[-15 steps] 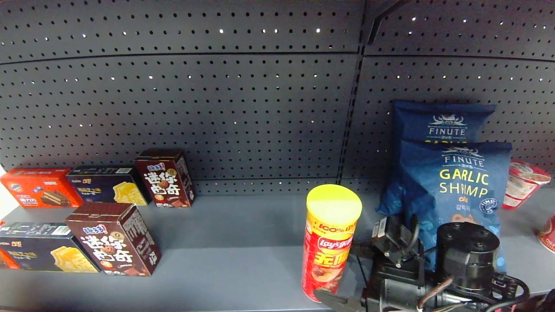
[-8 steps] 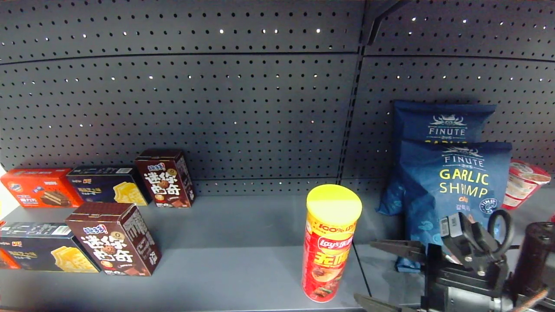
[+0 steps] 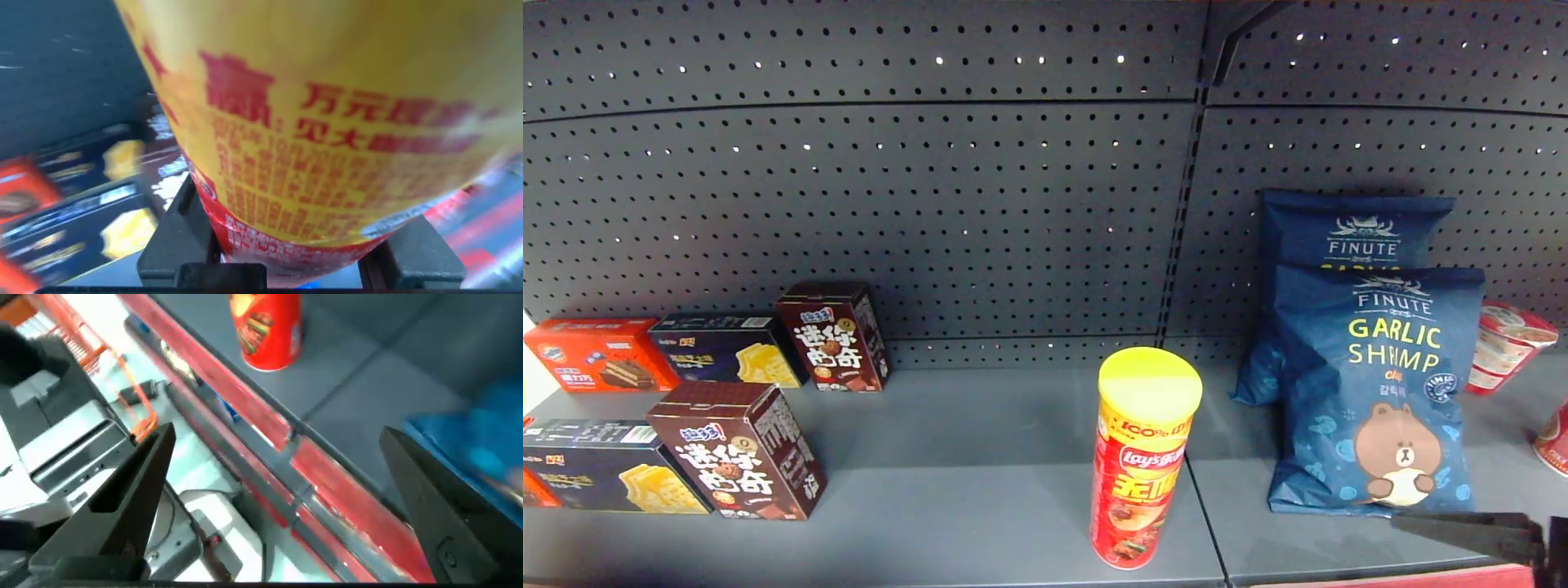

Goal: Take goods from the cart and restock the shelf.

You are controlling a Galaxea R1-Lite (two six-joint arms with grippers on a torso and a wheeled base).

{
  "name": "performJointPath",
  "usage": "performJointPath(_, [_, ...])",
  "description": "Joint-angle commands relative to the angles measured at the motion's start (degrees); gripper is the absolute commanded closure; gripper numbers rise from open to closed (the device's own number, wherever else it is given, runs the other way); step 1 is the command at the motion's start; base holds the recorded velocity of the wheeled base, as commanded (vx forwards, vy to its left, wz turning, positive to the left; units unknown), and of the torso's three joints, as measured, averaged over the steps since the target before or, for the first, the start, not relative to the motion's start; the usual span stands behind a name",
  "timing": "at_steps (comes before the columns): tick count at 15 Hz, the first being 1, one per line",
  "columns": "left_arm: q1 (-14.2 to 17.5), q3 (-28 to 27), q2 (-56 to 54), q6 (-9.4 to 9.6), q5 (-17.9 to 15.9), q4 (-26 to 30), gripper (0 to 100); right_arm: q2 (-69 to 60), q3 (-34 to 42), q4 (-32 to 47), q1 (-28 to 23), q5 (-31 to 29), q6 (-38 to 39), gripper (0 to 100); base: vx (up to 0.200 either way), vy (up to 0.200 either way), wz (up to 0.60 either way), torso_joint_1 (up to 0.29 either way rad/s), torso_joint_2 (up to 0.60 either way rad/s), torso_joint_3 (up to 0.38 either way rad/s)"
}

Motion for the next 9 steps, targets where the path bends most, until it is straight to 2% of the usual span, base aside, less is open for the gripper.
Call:
performJointPath(1, [-0.1, -0.7, 8.6, -0.03, -4.4, -1.1, 100, -6.7, -0.7, 0.5, 0.1, -3.2, 0.2, 0, 0.0, 0.0, 0.0, 0.0, 0.0, 0.0])
performJointPath(3, [-0.2, -0.6, 14.4, 0.14, -5.0, -5.5, 100, -7.6, -0.3, 0.4, 0.6, -4.9, 0.4, 0, 0.0, 0.0, 0.0, 0.0, 0.0, 0.0])
performJointPath(4, [-1.4, -0.6, 17.0, 0.14, -6.0, -7.7, 100, -8.3, 0.0, 0.4, 0.6, -5.0, 0.3, 0, 0.0, 0.0, 0.0, 0.0, 0.0, 0.0])
performJointPath(5, [-4.5, -0.7, 20.2, -0.03, -7.3, -10.1, 100, -8.8, 0.0, 0.4, 0.7, -5.2, 0.0, 0, 0.0, 0.0, 0.0, 0.0, 0.0, 0.0])
performJointPath(7, [-10.2, -0.7, 25.0, -0.21, -7.2, -11.1, 100, -9.0, 0.1, 0.3, 0.2, -5.2, 0.1, 0, 0.0, 0.0, 0.0, 0.0, 0.0, 0.0])
performJointPath(9, [-13.7, -0.7, 29.1, -0.12, -7.1, -13.1, 100, -8.9, 0.1, 0.5, -0.2, -5.6, 0.4, 0, 0.0, 0.0, 0.0, 0.0, 0.0, 0.0])
